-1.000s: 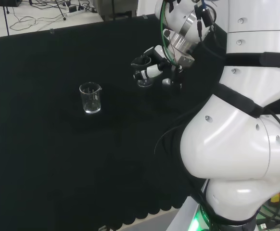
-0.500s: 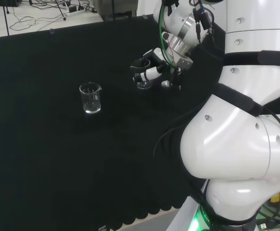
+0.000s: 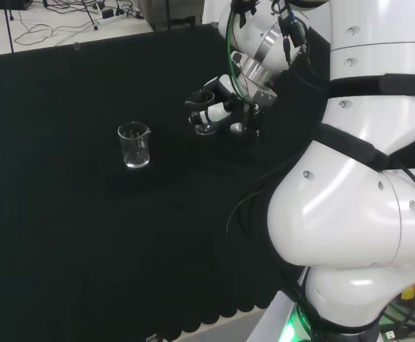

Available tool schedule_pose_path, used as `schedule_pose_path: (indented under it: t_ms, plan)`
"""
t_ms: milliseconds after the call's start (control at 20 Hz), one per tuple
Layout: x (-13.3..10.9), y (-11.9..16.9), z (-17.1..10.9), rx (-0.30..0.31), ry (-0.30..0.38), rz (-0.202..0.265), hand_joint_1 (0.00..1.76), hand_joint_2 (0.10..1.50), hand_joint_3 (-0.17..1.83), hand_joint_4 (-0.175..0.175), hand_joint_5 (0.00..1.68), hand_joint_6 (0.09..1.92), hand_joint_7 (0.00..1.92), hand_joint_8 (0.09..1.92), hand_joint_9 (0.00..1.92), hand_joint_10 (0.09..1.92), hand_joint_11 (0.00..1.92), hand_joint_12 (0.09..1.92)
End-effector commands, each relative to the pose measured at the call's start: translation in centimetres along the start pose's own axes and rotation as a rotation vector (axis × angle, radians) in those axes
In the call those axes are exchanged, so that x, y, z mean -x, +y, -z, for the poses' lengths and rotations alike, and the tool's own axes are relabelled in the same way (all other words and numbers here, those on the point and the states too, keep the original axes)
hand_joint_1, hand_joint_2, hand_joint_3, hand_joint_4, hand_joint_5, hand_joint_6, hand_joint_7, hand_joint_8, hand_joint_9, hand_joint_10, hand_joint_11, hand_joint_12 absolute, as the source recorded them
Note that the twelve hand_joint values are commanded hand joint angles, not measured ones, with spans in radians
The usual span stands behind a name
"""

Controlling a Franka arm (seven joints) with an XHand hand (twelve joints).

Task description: Place the beaker back on the table.

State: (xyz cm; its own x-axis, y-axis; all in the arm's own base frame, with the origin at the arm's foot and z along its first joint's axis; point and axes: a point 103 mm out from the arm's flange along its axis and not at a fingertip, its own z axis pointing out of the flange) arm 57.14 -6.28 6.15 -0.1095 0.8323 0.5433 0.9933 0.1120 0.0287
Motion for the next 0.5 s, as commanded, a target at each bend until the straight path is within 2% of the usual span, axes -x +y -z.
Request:
schedule_pose_path:
  t_ms: [50,500]
  plan:
    - [0.0,0.0,-0.2,-0.002,-0.002,0.000,1.17,0.74,0.52,-0.055,1.26,0.64,1.66,0.09,1.54,0.35,1.27,0.75]
    - [1.1,-0.6,0.3,-0.019,-0.044,0.004,1.17,0.74,0.52,-0.055,1.26,0.64,1.66,0.09,1.54,0.35,1.27,0.75]
